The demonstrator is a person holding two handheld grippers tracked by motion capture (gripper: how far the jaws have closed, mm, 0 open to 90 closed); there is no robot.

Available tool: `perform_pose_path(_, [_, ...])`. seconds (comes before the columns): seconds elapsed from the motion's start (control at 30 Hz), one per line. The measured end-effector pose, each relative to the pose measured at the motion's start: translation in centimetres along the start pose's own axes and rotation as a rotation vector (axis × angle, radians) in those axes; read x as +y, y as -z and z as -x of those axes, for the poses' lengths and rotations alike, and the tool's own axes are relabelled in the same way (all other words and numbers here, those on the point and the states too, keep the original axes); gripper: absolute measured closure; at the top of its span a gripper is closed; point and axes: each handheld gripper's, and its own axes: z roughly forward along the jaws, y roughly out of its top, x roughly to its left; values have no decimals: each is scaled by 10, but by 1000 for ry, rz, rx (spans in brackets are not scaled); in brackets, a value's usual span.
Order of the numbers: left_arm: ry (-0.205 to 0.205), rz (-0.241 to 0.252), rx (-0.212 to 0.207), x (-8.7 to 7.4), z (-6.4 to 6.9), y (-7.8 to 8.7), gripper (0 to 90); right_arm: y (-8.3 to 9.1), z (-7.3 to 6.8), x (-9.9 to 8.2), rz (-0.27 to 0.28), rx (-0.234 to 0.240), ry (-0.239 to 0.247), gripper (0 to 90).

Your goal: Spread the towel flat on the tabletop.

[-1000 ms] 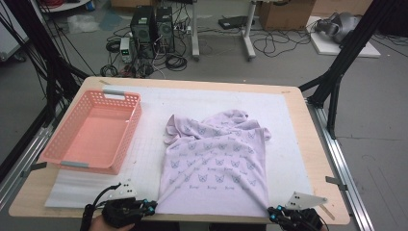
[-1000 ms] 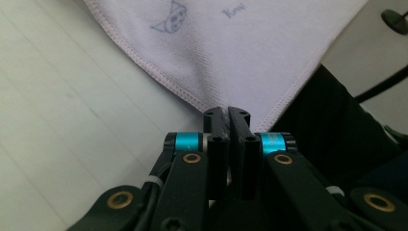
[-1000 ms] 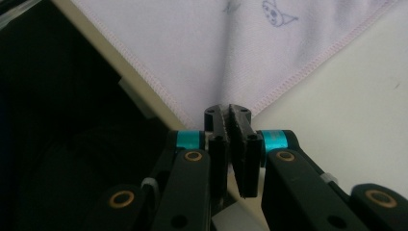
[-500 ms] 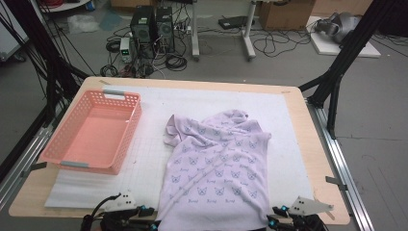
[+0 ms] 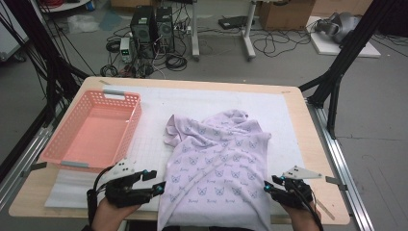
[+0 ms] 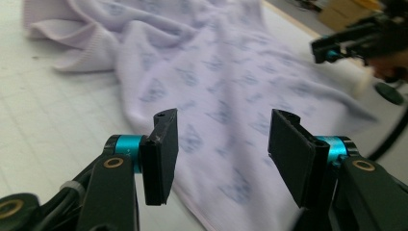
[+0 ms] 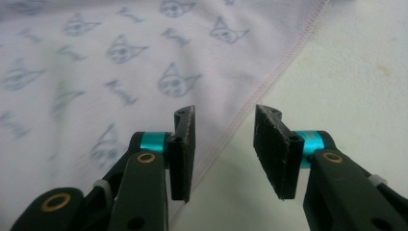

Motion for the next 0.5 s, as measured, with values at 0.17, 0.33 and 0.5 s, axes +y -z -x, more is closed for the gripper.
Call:
perform_pose_path(0.17, [3,-52,116,1,-15,-41,486,-11,-7,2,-31,9,29,660])
perform_pose_path(0.33, [-38,-136,146,-4,-18,-70,485,-9,-5,-1,-30,30,8,778])
perform_pose_path(0.5, [-143,-144,148,-10,-15,-68,837,-7,-3,-3,-33,87,5,869])
